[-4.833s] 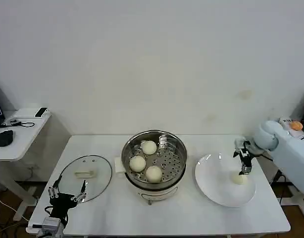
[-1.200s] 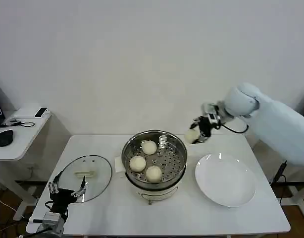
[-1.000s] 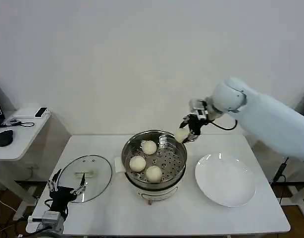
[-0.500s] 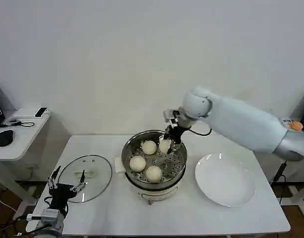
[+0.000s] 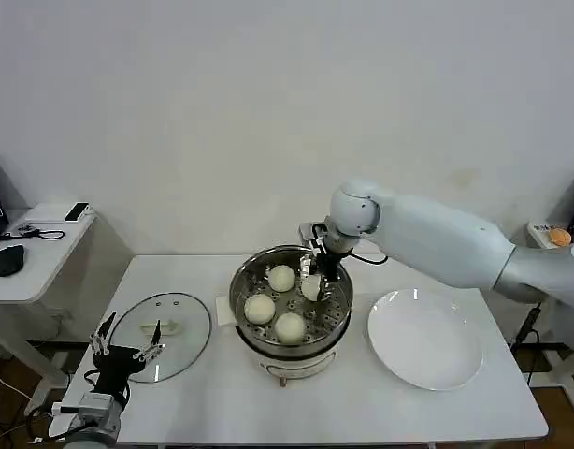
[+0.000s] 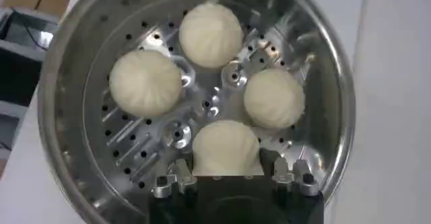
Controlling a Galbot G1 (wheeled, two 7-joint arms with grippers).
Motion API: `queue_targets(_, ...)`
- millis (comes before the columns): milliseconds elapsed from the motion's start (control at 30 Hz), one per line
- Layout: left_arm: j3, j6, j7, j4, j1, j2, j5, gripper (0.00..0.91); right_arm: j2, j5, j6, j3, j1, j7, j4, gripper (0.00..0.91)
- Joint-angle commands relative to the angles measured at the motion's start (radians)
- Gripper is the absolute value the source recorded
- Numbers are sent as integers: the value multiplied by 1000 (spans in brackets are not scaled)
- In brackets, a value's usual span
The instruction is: Take steamed baozi put them in steamer then cover it.
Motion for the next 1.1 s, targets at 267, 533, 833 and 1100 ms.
queue_targets(267, 1, -3, -1, 7, 3, -2, -1, 907, 21, -51, 2, -14, -20, 5, -38, 655)
queue_targets(533, 5, -2, 1, 12, -3, -4, 1, 907, 17, -33, -5, 3, -30, 33, -28, 907)
queue_targets(833, 3, -1, 3, 6, 2, -5, 1, 907, -62, -5, 6, 91, -1, 14, 35, 907)
queue_targets(1100, 11, -3, 4, -7, 2, -8, -3, 907, -203, 178, 68, 429, -80, 72, 116, 907)
